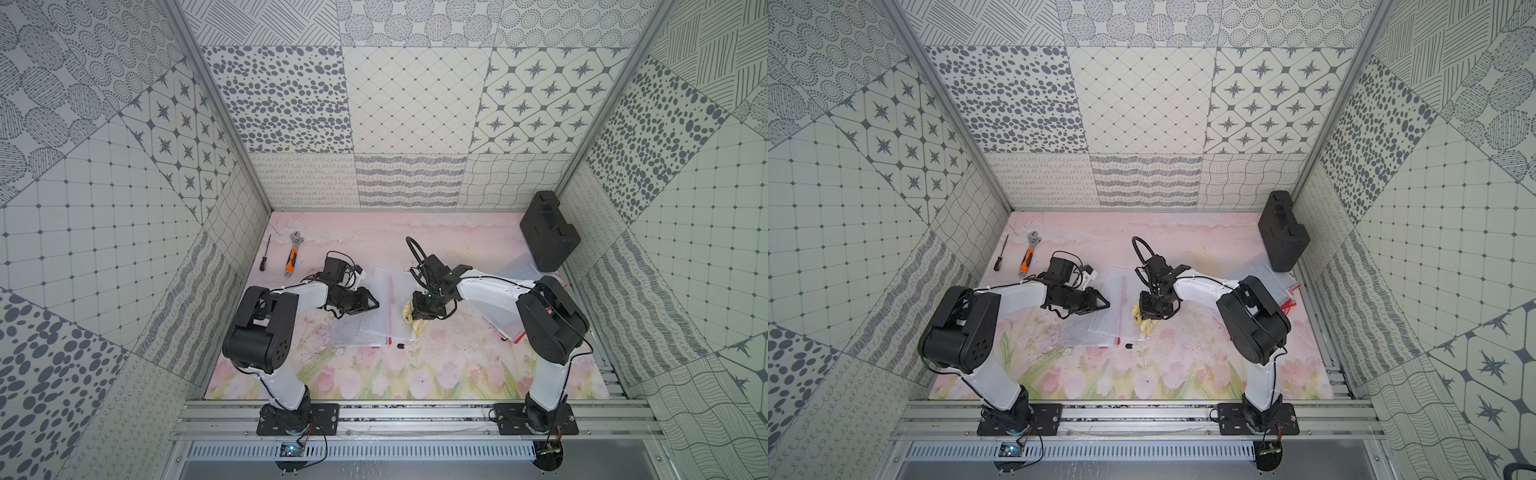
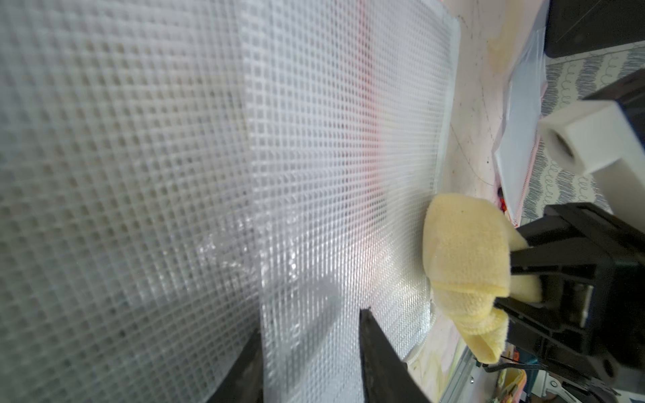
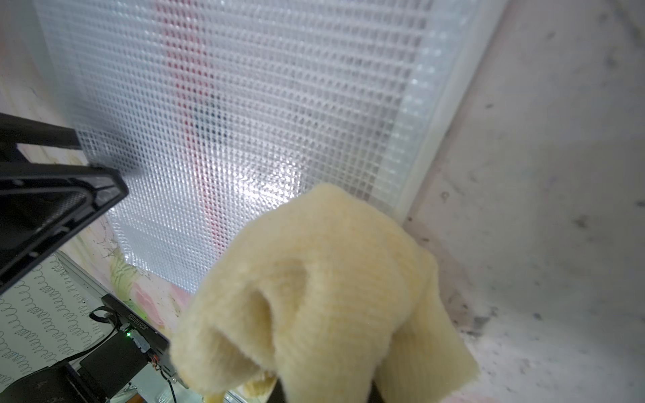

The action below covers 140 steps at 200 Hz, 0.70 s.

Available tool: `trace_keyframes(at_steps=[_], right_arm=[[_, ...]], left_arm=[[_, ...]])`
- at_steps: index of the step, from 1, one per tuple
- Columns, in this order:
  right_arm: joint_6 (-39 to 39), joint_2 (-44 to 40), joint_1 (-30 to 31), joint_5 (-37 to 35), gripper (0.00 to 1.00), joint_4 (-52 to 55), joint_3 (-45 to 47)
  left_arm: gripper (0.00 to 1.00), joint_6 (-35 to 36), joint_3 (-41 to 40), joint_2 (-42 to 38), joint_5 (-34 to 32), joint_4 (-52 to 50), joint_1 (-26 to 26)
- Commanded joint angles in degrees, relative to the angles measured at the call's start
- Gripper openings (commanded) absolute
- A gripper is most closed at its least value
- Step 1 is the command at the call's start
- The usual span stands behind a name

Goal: Wipe the document bag
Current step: Adjust the document bag at the center of the board.

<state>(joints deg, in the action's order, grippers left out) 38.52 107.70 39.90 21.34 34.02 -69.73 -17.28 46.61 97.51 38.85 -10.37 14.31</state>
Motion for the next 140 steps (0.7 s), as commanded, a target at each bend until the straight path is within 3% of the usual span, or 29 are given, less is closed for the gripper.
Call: trace_keyframes(at_steps=[1, 36, 61, 90, 113, 140], right_arm=[[-0.8, 0.2, 0.3, -0.6, 0.00, -0.4, 0.7], [-1.3, -0.7, 0.3, -1.5, 0.00, 1.0, 0.8], [-2.0, -5.6, 0.0, -5.0, 0.00, 4.6, 1.3], [-1.9, -14.9, -2.8, -7.0, 0.00, 6.3, 3.3], [-2.7, -17.9, -3.1, -7.0, 0.00, 7.1, 3.7], [-1.6, -13.9, -1.5, -4.1, 0.00, 5.4, 4.6]], left_arm=[[0.28, -2.5, -1.8, -2.0, 2.9, -0.7, 0.3], [0.00, -5.7, -1.1, -5.4, -1.5, -2.4, 0.4], [0.00, -8.1, 0.4, -8.3, -4.5, -3.7, 2.7], [0.00, -12.5, 3.8, -7.9, -6.1, -1.5, 12.2], [0.00, -16.6, 6.7, -1.6, -5.9, 4.2, 20.8], [0.00, -19.6, 10.4, 8.5, -6.0, 6.8, 27.3]])
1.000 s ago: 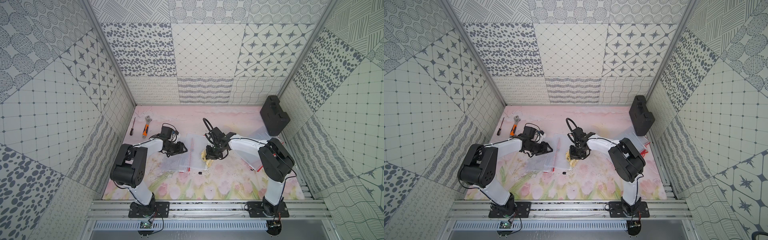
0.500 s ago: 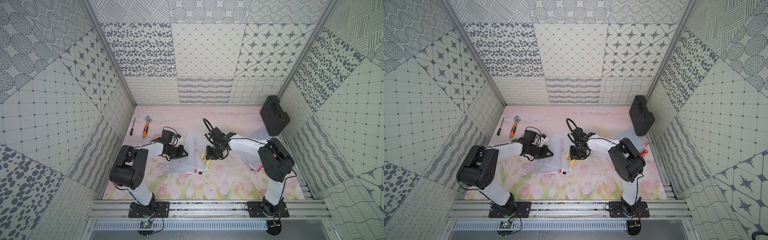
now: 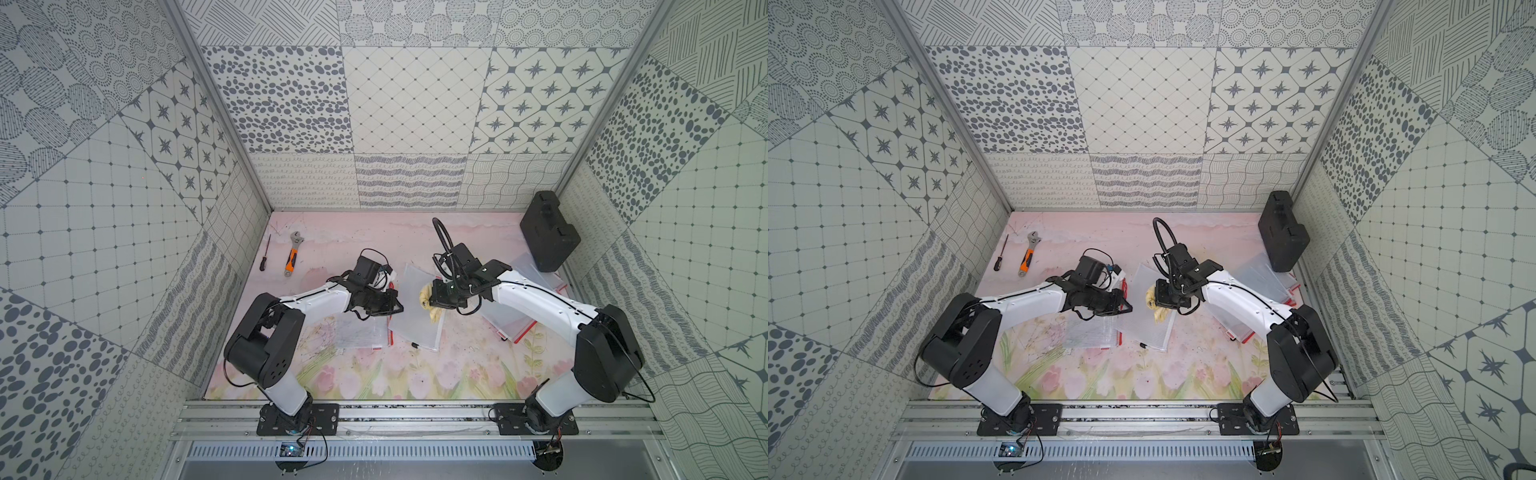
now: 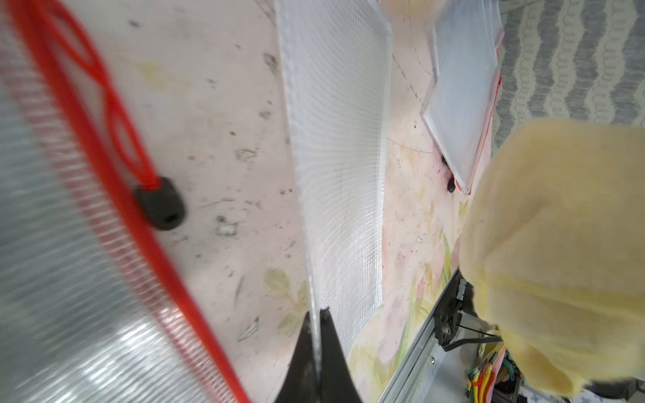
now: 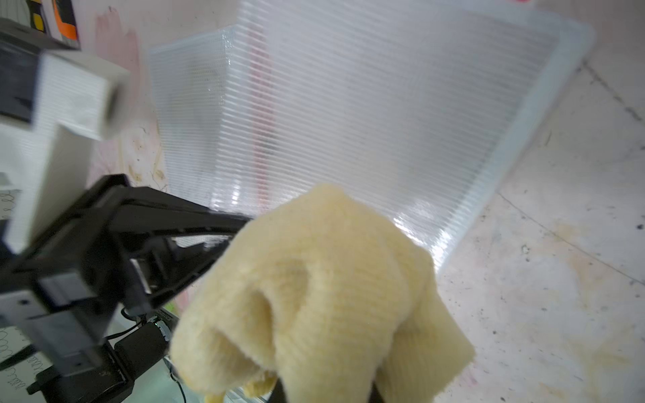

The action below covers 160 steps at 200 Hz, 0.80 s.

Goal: Wipe the document bag
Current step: Adjust the document bag at the center of the board, then wipe the dirt from the document bag.

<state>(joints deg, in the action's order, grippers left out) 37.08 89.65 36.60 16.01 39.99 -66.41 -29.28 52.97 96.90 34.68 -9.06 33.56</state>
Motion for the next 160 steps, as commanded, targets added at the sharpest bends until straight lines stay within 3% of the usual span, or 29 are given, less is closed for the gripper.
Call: trace_keyframes(at_steps=[1, 38, 90, 130, 160], right_arm=[[-0.2, 4.3, 1.8, 1.2, 0.00, -0.7, 1.3], [2.9, 10.0, 2.7, 0.3, 0.00, -7.1, 4.5], [1.3, 21.2, -1.2, -1.1, 0.00, -9.0, 1.1], [-3.9, 27.5, -8.2, -6.6, 0.00, -4.7, -8.6], [-7.8, 32.9, -10.1, -8.7, 0.00, -0.4, -17.5]], left_arm=[[0.00, -7.6, 4.1, 9.3, -1.9, 5.6, 8.2], [0.00, -9.2, 4.8, 13.5, -3.4, 6.7, 11.2], [0.00, -8.1, 1.8, 12.4, -3.7, 5.0, 11.6], [0.00, -7.4, 0.3, 11.6, -3.5, 4.7, 11.7], [0.00, -6.4, 0.1, 11.4, -3.6, 3.9, 11.7]])
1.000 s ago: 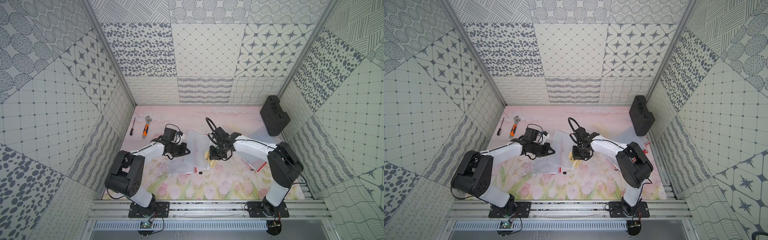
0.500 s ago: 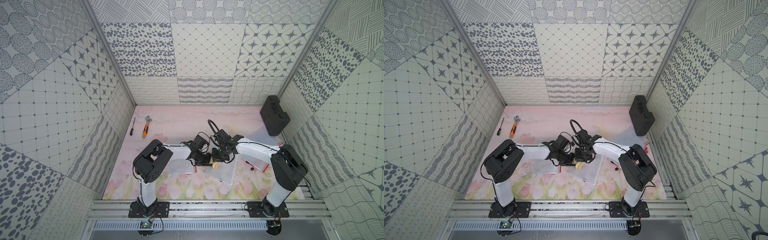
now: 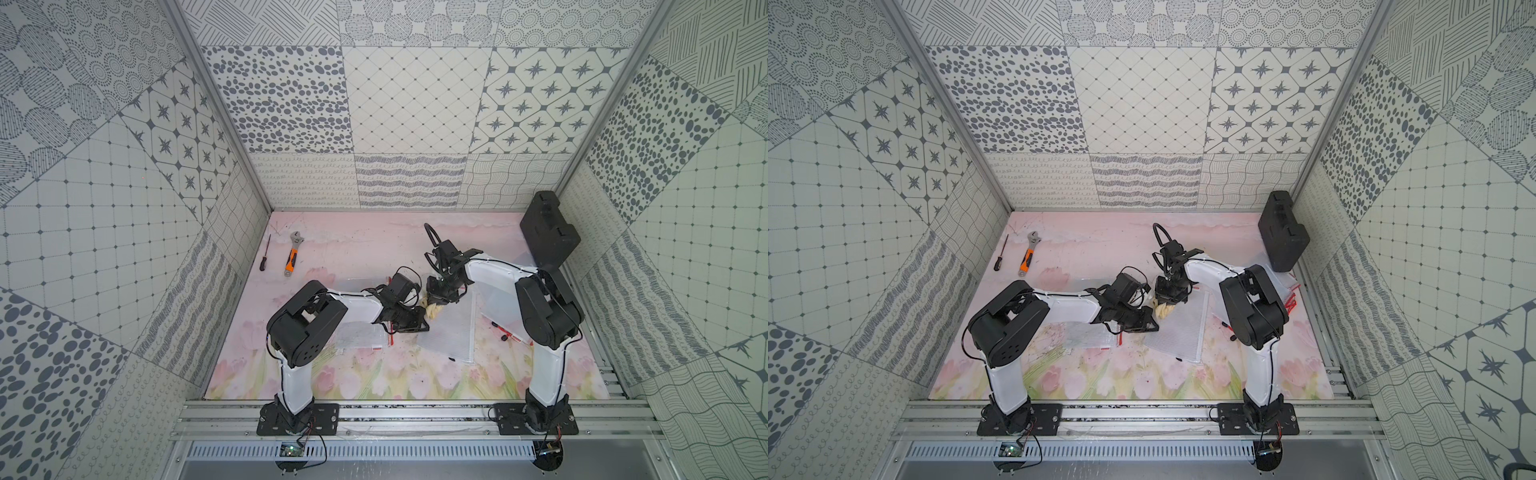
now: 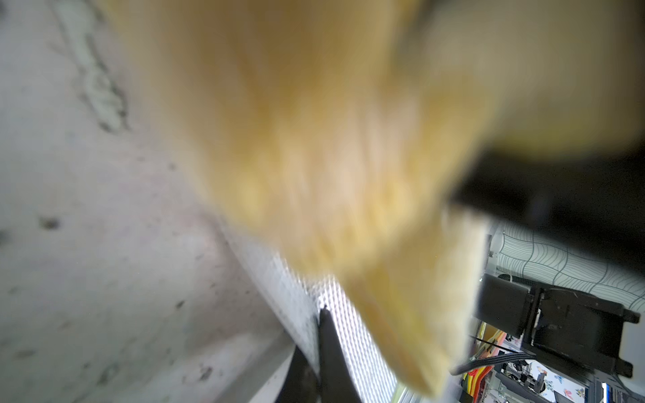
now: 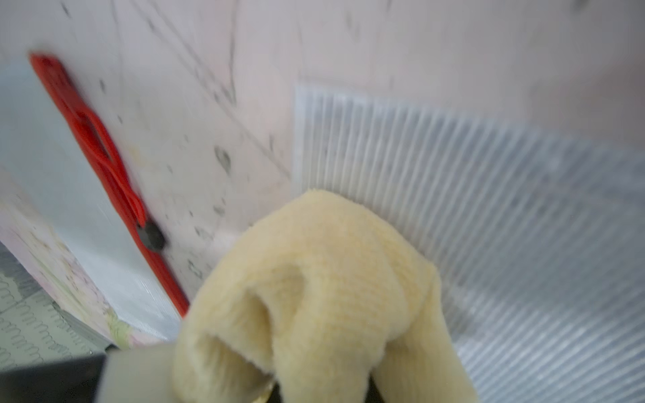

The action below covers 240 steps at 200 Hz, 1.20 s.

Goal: Wipe the document bag
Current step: Wipe the dirt from the document bag.

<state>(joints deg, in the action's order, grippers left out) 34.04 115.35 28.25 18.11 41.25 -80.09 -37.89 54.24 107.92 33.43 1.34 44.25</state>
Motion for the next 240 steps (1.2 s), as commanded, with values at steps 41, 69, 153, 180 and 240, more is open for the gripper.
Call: trace_keyframes(at_steps=[41, 69, 153, 180, 240], right_arm=[[-3.5, 0.3, 2.6, -9.9, 0.00, -1.4, 1.7], [-1.3, -5.2, 7.5, -8.1, 0.00, -3.1, 9.4], [-3.7, -2.5, -5.8, -15.3, 0.00, -0.2, 10.2], [-3.7, -6.5, -6.2, -14.0, 0.00, 0.6, 10.8], [5.7, -7.2, 10.3, -6.1, 0.00, -4.1, 14.6]], left_arm=[[0.00, 2.5, -1.2, 0.7, -3.7, -7.4, 1.1], [0.00, 2.3, -0.6, 1.6, -3.8, -7.7, 1.0], [0.00, 1.1, -4.1, -7.2, -14.2, -14.1, -0.4], [0.00, -0.5, -5.9, -7.1, -13.8, -13.7, -2.5], [0.00, -1.9, -4.1, -3.0, -13.6, -12.8, -3.3]])
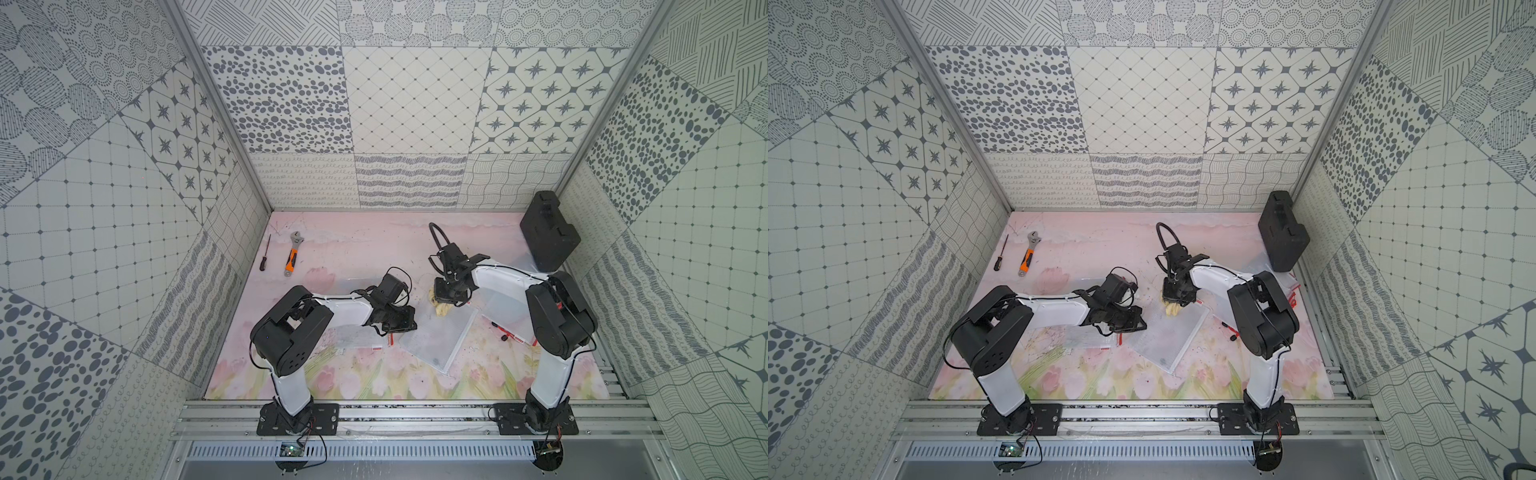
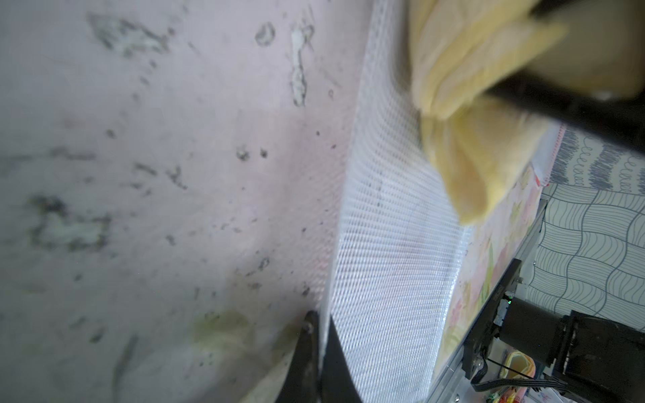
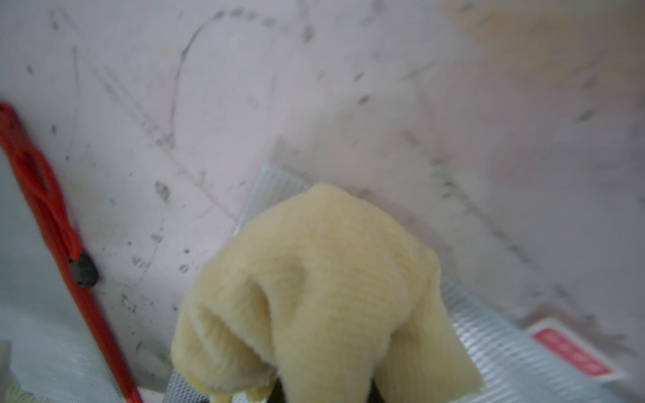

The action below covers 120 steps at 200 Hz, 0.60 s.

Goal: Wipe the document bag
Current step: Wipe the dirt from the document bag.

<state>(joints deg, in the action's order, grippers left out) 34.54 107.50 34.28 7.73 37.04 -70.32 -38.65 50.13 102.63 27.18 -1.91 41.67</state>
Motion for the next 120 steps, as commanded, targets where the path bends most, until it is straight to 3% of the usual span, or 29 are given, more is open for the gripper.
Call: trace_keyframes(at_steps=[1, 24, 55, 71, 92, 120], right_arm=[[5.4, 0.5, 4.3, 4.3, 0.00, -0.1, 5.2], [5.3, -1.6, 0.5, 3.3, 0.00, -1.3, 10.9], [-0.1, -7.6, -12.4, -0.4, 0.00, 2.5, 17.4], [-1.1, -11.3, -16.9, 1.5, 0.00, 2.5, 19.1], [0.5, -12.8, -14.0, 1.5, 0.00, 4.8, 16.6], [7.3, -8.8, -0.1, 3.0, 0.00, 2.1, 11.5]], left_arm=[[0.00, -1.2, 0.1, 2.3, -7.4, -9.6, -0.8], [0.00, -0.4, -0.5, 1.0, -7.7, -10.6, -2.0], [0.00, 0.4, -3.4, -2.5, -8.2, -11.6, -4.8], [0.00, 0.5, -4.6, -4.2, -8.5, -11.9, -5.9], [0.00, 0.8, -4.4, -4.6, -9.6, -13.3, -5.9], [0.00, -0.4, -4.0, -3.4, -8.7, -11.4, -5.9]])
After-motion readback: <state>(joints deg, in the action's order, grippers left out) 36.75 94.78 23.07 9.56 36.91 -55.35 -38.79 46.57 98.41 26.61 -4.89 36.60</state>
